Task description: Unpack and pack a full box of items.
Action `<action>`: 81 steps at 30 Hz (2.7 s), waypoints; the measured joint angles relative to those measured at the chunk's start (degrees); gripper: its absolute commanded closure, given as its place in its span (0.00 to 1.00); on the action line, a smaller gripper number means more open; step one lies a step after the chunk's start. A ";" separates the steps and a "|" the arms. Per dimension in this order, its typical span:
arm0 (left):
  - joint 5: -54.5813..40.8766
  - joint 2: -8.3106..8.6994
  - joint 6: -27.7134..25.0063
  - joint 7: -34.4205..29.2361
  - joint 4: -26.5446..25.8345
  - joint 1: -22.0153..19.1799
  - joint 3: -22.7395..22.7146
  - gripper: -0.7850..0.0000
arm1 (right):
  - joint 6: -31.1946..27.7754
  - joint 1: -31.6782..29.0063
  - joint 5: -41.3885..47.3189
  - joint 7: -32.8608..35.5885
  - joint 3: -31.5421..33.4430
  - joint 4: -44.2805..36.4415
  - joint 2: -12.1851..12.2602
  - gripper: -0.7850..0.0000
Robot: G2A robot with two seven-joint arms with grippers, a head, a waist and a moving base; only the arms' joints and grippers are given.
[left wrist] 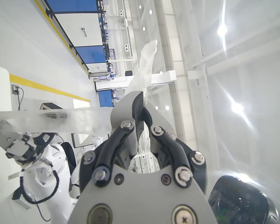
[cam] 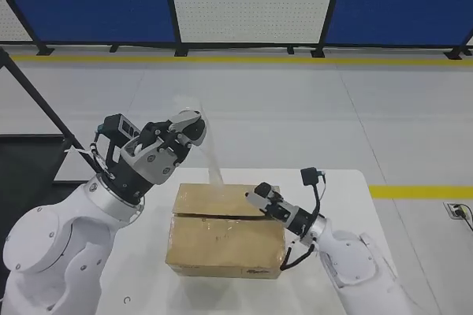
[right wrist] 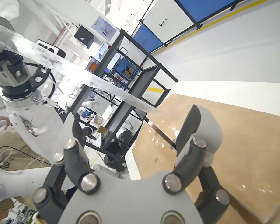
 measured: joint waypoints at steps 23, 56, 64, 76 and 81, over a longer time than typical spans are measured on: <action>-23.93 -2.67 -5.29 25.51 -1.56 0.56 1.12 1.00 | -3.68 1.09 -4.93 2.69 -1.36 2.76 0.93 0.00; -41.83 -5.13 -8.92 41.20 -2.19 -3.72 4.68 1.00 | -11.02 5.55 -12.43 -20.60 -13.08 13.81 -2.61 0.71; -41.61 -5.27 -10.13 41.70 -1.55 -3.44 3.43 1.00 | -12.05 6.01 -13.06 -22.37 -12.63 14.45 -2.84 1.00; -44.19 -5.20 -12.22 42.40 -1.85 0.63 -1.67 1.00 | -12.26 3.39 -10.07 -13.98 -6.84 7.29 -1.02 1.00; -48.13 -5.20 -13.42 43.68 -2.37 2.78 -4.55 1.00 | -9.57 4.17 -5.68 1.34 -4.18 2.10 0.53 1.00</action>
